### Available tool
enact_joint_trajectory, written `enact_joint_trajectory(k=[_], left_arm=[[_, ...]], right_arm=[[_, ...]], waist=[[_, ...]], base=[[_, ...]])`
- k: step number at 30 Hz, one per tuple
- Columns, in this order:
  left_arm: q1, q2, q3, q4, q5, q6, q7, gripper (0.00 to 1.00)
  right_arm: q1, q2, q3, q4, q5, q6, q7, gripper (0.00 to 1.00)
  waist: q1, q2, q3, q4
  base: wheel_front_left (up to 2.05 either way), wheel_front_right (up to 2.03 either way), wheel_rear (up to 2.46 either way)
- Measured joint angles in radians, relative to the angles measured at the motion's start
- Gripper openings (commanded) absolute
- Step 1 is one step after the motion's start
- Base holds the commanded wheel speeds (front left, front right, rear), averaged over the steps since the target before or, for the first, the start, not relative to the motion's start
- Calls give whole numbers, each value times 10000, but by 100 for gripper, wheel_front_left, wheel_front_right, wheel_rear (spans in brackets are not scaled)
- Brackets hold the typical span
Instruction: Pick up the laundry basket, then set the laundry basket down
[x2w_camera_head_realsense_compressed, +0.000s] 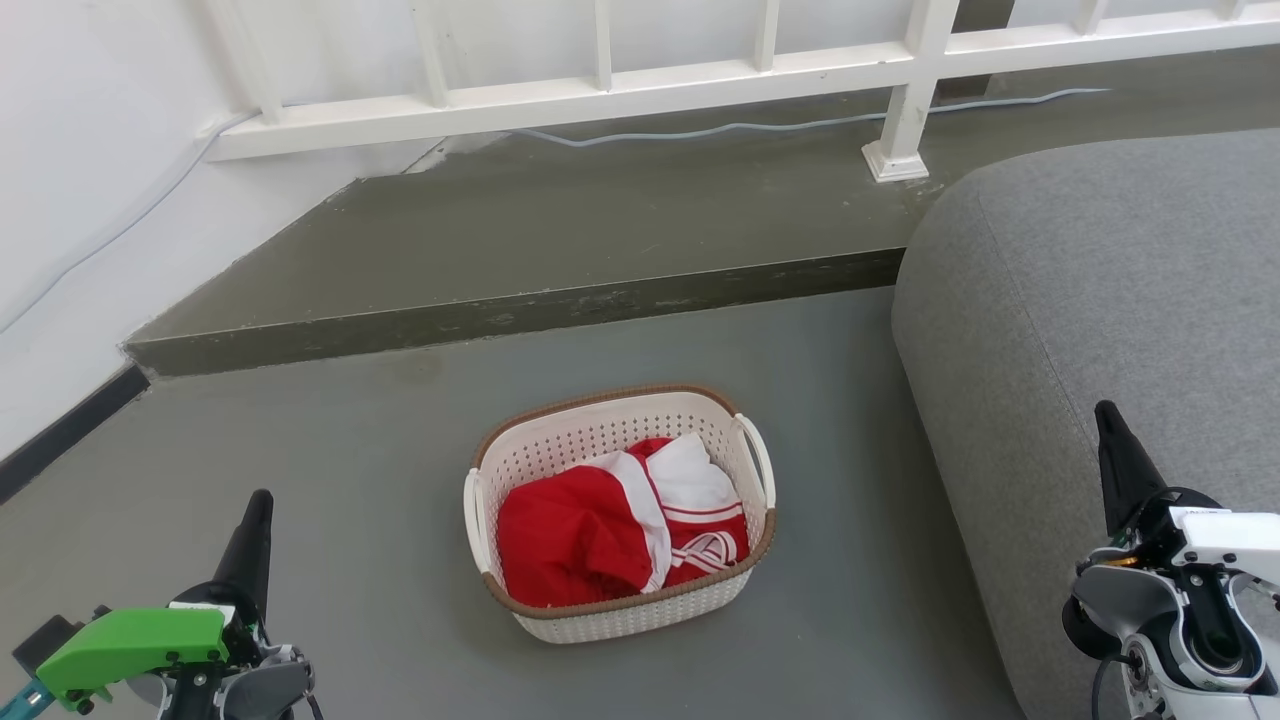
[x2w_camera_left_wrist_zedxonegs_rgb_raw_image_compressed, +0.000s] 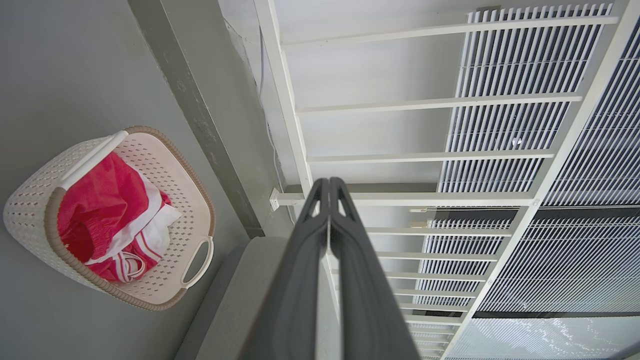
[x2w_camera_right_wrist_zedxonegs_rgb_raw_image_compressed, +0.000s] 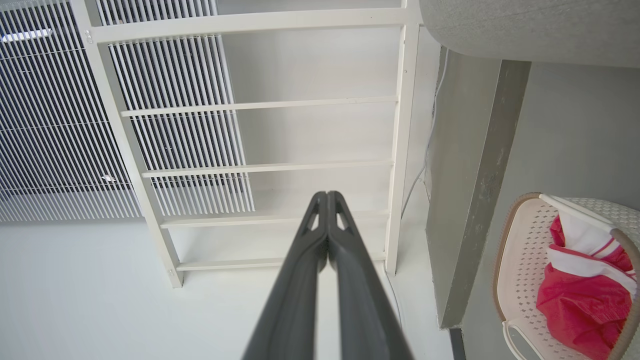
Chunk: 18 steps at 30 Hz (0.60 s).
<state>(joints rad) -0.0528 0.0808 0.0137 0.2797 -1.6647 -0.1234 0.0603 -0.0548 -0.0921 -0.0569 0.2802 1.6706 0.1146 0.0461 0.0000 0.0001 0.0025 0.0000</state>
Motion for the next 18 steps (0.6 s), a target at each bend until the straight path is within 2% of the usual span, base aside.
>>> enact_joint_trajectory(k=[18], left_arm=[[-2, -8, 19, -4, 0, 0, 2, 0]], right_arm=[[-2, 6, -15, 2, 0, 0, 2, 0]], waist=[[0, 0, 0, 0]], base=[[0, 0, 0]])
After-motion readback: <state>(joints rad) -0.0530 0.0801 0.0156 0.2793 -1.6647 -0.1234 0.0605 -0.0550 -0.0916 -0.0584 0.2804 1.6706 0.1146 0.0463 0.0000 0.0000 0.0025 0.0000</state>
